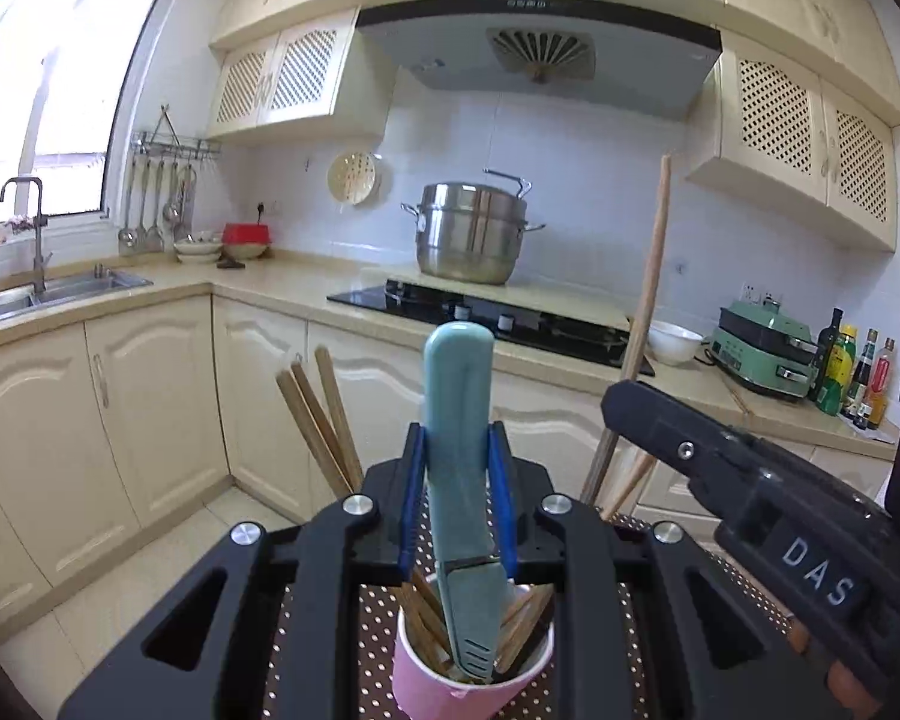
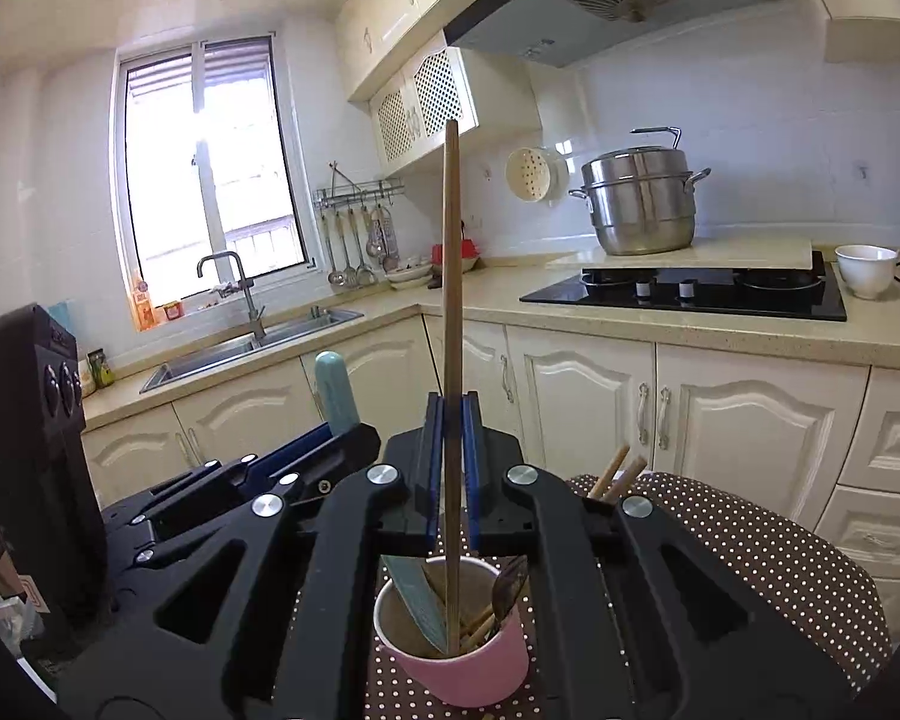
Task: Organize utensils
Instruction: 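Open the left tool to drop the knife while the right tool releases the chopstick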
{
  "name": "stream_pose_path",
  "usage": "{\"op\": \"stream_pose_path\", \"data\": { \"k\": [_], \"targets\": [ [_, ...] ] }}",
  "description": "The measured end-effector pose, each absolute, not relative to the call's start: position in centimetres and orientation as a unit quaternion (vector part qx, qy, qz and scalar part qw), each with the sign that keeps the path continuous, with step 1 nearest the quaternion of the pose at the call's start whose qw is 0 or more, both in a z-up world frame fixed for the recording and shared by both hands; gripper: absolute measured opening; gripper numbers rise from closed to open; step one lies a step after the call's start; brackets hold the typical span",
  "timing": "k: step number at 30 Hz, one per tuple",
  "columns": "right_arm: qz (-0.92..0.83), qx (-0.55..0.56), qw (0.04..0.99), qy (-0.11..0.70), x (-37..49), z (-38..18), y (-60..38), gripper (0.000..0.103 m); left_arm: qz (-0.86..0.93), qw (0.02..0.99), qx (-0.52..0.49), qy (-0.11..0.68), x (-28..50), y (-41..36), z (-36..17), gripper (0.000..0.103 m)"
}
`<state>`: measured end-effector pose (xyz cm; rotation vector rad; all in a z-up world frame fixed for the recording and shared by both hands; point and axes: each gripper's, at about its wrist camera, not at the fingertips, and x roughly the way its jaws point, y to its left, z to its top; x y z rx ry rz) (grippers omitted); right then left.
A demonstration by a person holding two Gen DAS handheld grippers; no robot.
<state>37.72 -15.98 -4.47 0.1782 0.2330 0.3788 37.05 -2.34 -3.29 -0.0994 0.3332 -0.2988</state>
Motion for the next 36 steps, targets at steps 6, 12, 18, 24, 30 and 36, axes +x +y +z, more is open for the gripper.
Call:
{"op": "stream_pose_path", "data": {
  "k": [6, 12, 18, 24, 30, 36],
  "targets": [
    [0.185, 0.082, 0.971, 0.126, 37.1, -5.3, -15.7, 0.007, -0.148, 0.973, -0.060, 0.168, 36.2, -1.4, -4.0, 0.037],
    [0.176, 0.073, 0.973, 0.131, 36.2, -6.1, -15.3, 0.007, -0.126, 0.976, -0.061, 0.166, 34.7, 0.0, -4.0, 0.046],
    [0.165, 0.061, 0.975, 0.137, 35.5, -7.0, -14.7, 0.007, -0.091, 0.979, -0.051, 0.176, 33.2, 0.5, -4.4, 0.052],
    [0.156, 0.069, 0.972, 0.161, 35.5, -9.0, -14.8, 0.008, -0.088, 0.976, -0.044, 0.194, 31.5, 1.2, -5.5, 0.061],
    [0.148, 0.072, 0.973, 0.162, 34.3, -9.3, -15.1, 0.011, -0.088, 0.978, -0.032, 0.184, 29.5, 2.0, -5.3, 0.070],
    [0.133, 0.082, 0.976, 0.154, 33.2, -9.2, -15.4, 0.048, -0.091, 0.979, -0.017, 0.179, 27.9, 1.9, -5.0, 0.071]
  ]
}}
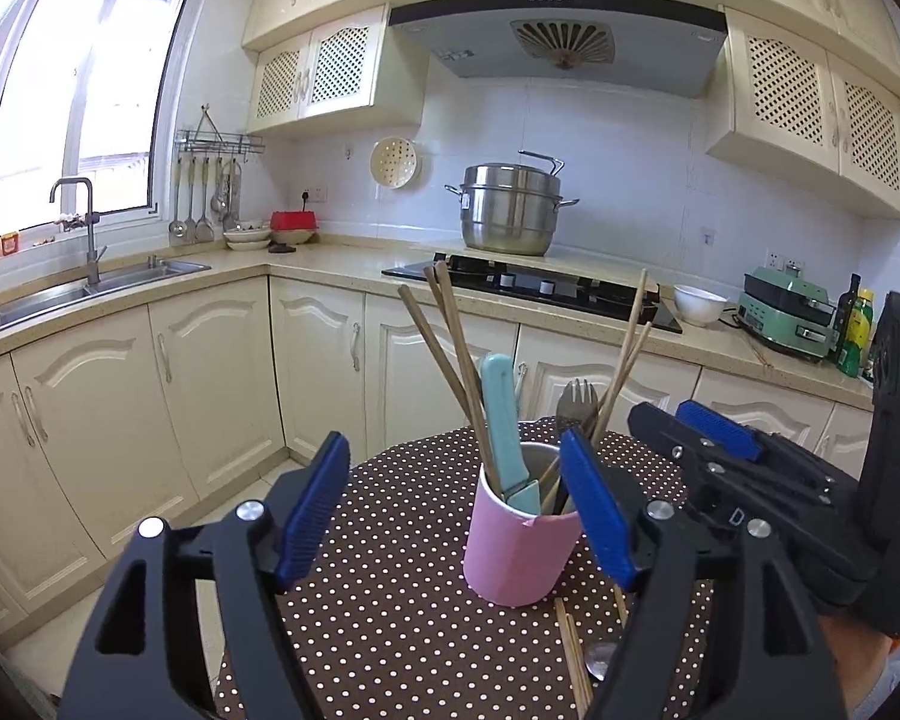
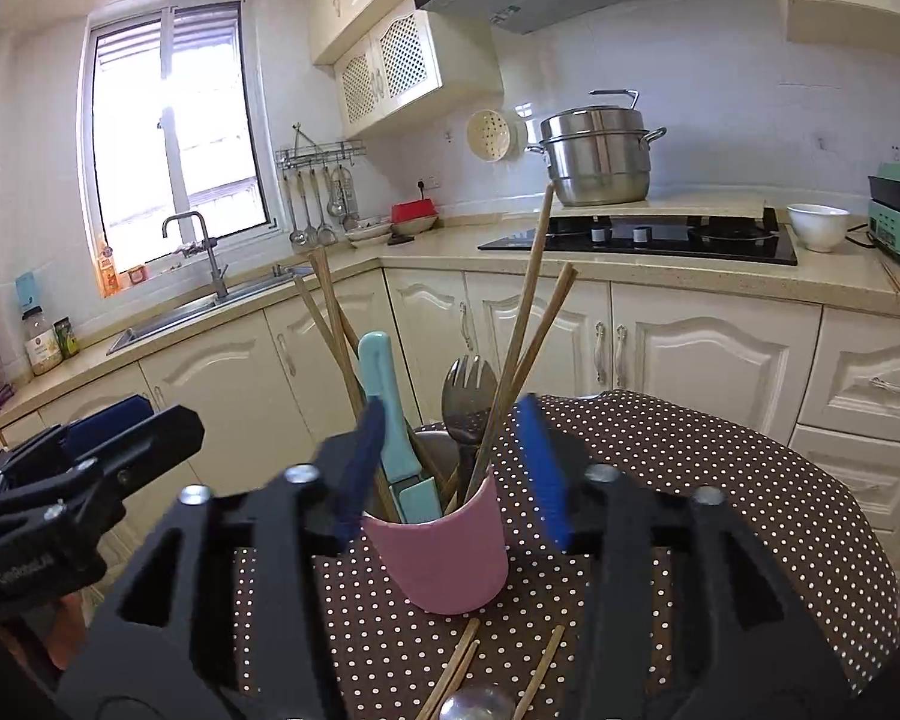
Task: Organize utensils
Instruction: 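Open the left tool to drop the knife while the right tool releases the chopstick, then move both tools back down from the cup to the remaining utensils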
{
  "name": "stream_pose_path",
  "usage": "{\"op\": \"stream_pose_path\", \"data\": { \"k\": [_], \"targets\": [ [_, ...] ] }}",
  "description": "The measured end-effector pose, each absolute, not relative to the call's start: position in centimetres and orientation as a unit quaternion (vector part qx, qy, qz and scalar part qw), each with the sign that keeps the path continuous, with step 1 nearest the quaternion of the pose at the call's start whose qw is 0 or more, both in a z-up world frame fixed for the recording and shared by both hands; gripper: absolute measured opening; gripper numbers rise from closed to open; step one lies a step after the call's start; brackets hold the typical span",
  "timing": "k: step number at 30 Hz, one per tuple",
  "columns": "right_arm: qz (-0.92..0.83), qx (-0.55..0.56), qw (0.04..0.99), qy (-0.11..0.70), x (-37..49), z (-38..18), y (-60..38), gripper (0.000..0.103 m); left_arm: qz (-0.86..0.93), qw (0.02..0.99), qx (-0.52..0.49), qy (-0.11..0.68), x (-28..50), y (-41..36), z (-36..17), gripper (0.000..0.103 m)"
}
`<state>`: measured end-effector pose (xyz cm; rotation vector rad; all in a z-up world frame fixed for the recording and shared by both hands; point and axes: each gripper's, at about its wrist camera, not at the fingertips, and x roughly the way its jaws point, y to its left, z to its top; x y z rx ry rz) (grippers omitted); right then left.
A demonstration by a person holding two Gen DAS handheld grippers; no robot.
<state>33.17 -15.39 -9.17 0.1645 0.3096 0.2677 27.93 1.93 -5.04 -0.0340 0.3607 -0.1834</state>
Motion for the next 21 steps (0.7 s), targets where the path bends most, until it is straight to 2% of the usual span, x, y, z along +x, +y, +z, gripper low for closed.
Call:
{"op": "stream_pose_path", "data": {
  "k": [11, 21],
  "targets": [
    [0.129, 0.077, 0.978, 0.142, 29.5, -8.2, -15.5, 0.063, -0.096, 0.980, -0.029, 0.173, 25.3, 2.9, -4.6, 0.074],
    [0.127, 0.082, 0.977, 0.149, 25.8, -8.1, -16.0, 0.071, -0.113, 0.979, -0.029, 0.165, 22.5, 2.1, -4.1, 0.076]
  ]
}}
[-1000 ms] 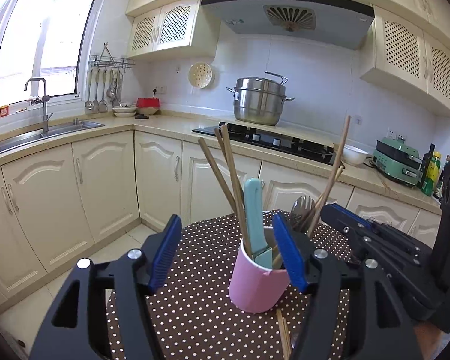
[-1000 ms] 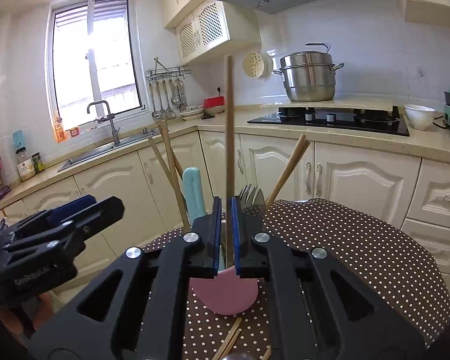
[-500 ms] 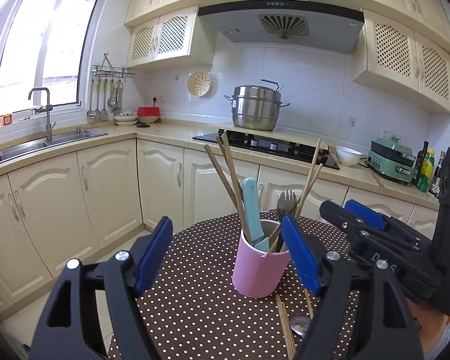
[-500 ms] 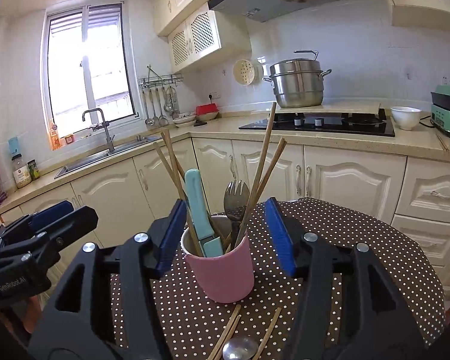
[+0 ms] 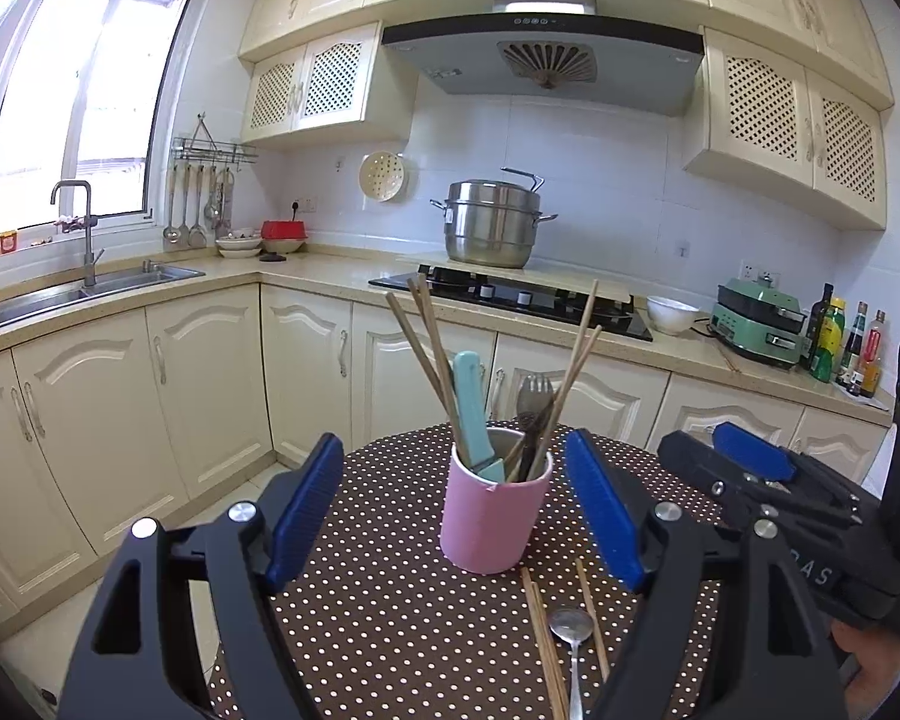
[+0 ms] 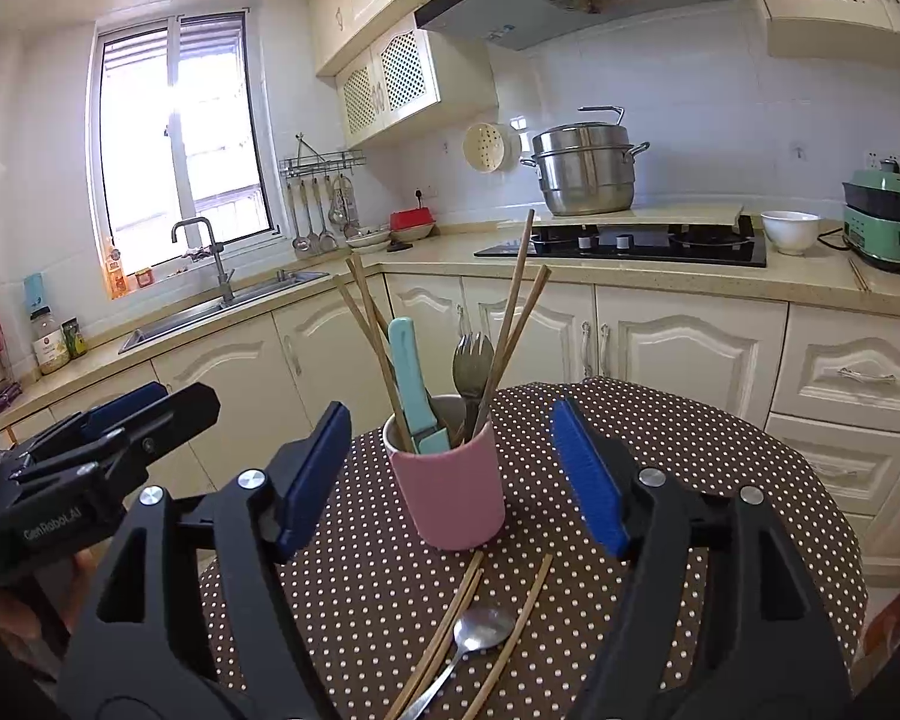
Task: Organize utensils
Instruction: 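Move both tools back down from the cup to the remaining utensils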
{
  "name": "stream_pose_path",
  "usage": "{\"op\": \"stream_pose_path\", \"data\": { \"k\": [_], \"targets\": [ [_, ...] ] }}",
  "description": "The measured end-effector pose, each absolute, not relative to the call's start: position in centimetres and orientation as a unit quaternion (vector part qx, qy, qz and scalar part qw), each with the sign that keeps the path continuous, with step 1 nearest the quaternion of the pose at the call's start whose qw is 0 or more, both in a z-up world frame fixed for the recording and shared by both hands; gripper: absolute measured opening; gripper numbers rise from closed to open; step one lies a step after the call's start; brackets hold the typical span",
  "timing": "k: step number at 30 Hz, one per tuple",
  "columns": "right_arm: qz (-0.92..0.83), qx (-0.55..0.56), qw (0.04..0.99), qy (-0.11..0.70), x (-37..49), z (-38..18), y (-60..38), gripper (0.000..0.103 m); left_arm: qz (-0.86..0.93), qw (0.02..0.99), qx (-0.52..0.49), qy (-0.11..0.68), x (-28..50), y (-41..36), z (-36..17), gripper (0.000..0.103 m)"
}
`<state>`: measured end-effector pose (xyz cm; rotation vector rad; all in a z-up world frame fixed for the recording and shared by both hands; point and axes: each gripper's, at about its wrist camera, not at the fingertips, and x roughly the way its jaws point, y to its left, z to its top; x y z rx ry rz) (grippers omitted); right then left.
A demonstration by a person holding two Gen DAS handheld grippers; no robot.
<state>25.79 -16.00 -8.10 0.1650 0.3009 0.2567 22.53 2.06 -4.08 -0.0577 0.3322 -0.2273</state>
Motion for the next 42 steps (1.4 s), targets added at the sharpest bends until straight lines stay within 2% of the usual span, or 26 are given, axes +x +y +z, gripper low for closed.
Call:
{"op": "stream_pose_path", "data": {
  "k": [6, 9, 15, 29, 42],
  "targets": [
    [0.120, 0.089, 0.976, 0.159, 23.7, -8.5, -17.0, 0.074, -0.127, 0.976, -0.018, 0.174, 21.2, 1.1, -4.2, 0.076],
    [0.113, 0.087, 0.976, 0.166, 22.9, -9.0, -17.4, 0.075, -0.147, 0.969, -0.011, 0.198, 20.9, 0.5, -4.5, 0.082],
    [0.097, 0.101, 0.972, 0.190, 22.2, -10.3, -18.7, 0.075, -0.176, 0.953, -0.012, 0.244, 21.1, -0.5, -6.1, 0.082],
    [0.089, 0.112, 0.956, 0.255, 22.8, -14.3, -20.3, 0.077, -0.206, 0.868, -0.072, 0.447, 26.0, -1.4, -14.4, 0.083],
    [0.076, 0.107, 0.943, 0.306, 24.5, -18.6, -20.7, 0.077, -0.139, 0.864, 0.020, 0.484, 28.0, -4.1, -19.2, 0.083]
  ]
}}
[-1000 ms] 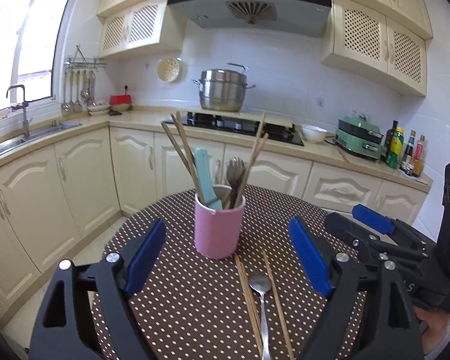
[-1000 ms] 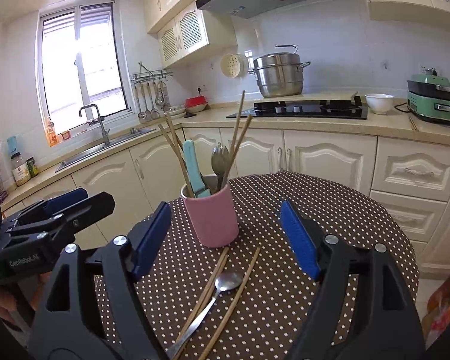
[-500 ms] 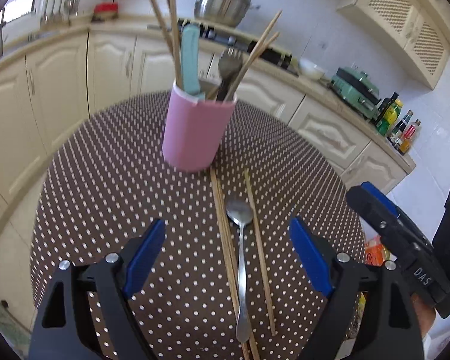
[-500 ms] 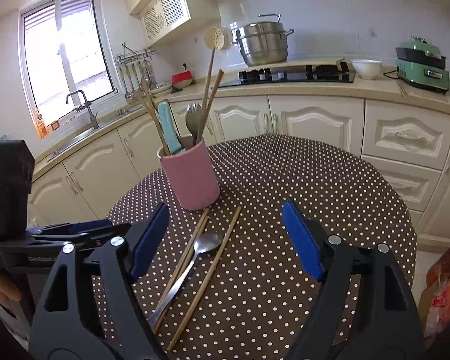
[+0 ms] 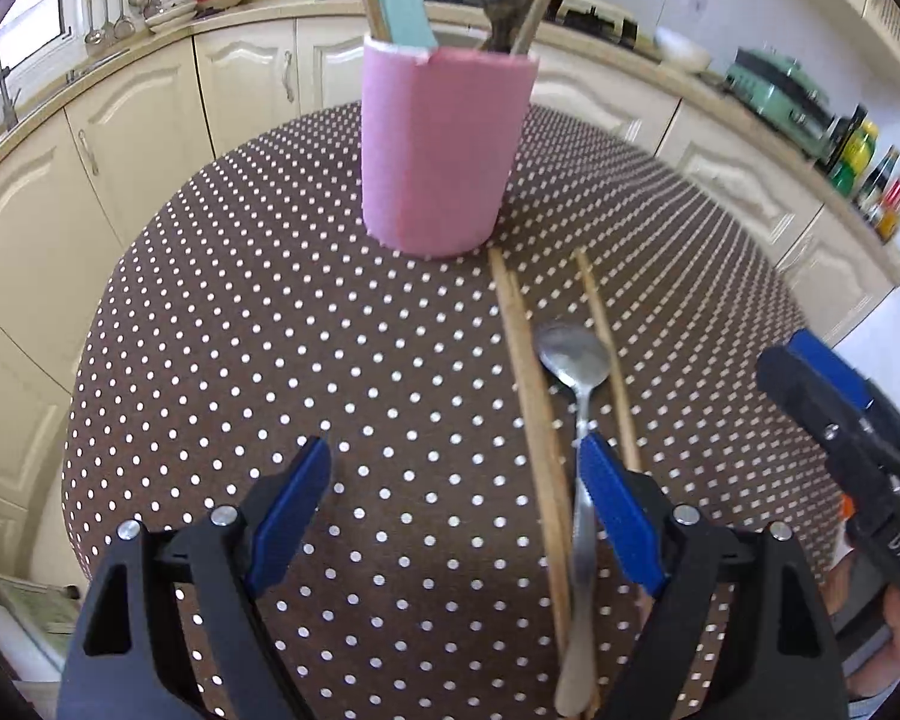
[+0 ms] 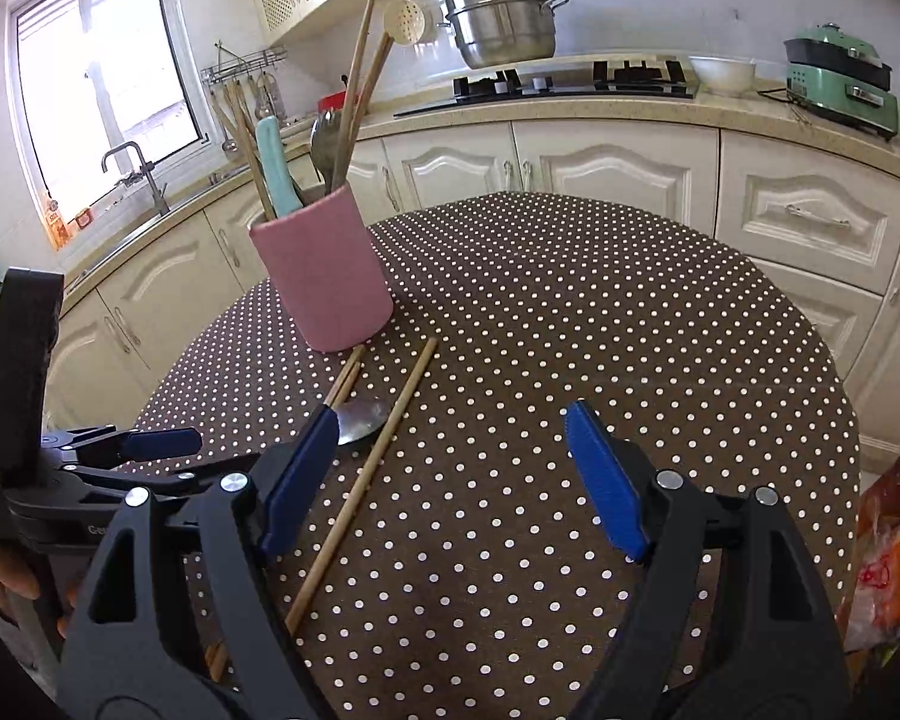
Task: Organize utensils
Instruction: 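Move both tools back down from the cup to the remaining utensils, then close the left tool on a chopstick while the right tool grasps another chopstick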
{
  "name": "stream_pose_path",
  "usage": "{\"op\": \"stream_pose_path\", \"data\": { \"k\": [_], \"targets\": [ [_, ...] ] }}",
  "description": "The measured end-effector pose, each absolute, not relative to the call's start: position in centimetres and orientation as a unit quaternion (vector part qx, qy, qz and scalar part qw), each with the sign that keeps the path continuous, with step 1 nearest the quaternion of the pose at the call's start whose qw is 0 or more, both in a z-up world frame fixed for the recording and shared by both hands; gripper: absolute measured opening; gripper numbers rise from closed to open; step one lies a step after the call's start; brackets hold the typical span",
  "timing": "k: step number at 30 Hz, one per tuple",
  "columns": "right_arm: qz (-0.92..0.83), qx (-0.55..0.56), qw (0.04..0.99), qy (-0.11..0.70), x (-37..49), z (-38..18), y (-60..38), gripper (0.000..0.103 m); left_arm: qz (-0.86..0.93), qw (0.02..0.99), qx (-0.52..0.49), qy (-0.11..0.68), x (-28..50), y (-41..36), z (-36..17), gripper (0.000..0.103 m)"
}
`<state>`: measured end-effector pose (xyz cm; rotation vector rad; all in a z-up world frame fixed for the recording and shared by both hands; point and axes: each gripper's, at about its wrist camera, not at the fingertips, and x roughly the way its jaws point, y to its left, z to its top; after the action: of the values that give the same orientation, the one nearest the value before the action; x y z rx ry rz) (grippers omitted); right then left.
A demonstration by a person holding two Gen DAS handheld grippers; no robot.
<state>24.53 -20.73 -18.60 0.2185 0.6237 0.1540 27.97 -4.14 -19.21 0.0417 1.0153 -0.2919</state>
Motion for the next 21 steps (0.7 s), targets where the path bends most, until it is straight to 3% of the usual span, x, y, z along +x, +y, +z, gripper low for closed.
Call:
{"op": "stream_pose_path", "data": {
  "k": [21],
  "targets": [
    [0.066, 0.112, 0.932, 0.339, 26.1, -20.0, -20.7, 0.077, -0.080, 0.865, 0.094, 0.487, 28.7, -6.9, -20.7, 0.088]
  ]
}}
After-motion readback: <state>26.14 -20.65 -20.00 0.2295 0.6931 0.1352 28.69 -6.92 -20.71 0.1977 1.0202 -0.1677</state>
